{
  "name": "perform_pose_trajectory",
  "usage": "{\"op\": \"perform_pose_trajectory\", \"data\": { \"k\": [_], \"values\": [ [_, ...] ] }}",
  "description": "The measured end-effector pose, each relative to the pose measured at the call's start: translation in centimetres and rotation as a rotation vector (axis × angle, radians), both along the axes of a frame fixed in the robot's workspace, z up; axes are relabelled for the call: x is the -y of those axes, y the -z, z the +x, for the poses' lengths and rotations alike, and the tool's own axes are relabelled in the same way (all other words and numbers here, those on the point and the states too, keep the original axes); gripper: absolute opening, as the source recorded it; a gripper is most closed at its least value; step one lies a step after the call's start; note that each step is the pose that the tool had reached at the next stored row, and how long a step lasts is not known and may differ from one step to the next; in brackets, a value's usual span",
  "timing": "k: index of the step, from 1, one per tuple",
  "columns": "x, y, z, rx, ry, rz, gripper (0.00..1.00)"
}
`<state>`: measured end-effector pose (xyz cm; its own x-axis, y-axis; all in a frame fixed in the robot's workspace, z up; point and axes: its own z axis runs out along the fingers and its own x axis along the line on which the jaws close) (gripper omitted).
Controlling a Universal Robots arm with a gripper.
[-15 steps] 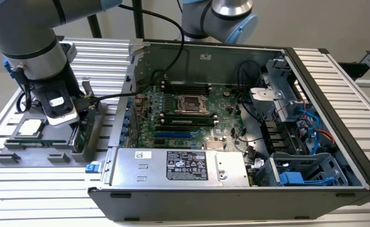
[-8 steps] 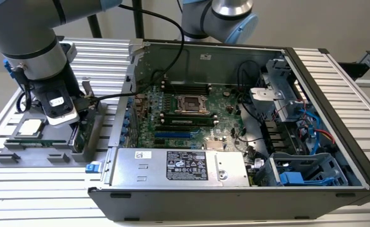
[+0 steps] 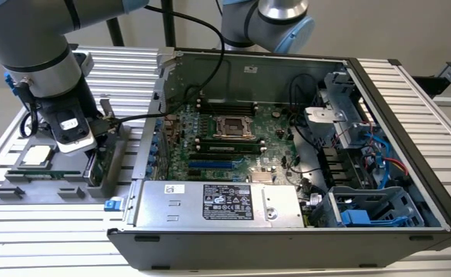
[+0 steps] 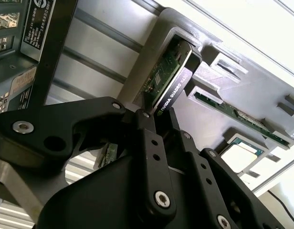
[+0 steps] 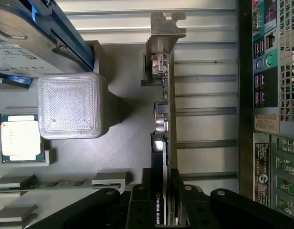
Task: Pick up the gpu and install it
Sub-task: 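Pick up the gpu and move the gpu toward the slot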
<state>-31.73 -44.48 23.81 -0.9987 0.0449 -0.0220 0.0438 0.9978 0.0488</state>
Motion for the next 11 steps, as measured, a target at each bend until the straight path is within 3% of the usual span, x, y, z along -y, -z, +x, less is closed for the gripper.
{"op": "perform_pose_trajectory", "data": {
  "k": [11],
  "values": [
    [0.00,0.04,-0.01,0.0001,0.000,0.0000,0.00]
  ]
}}
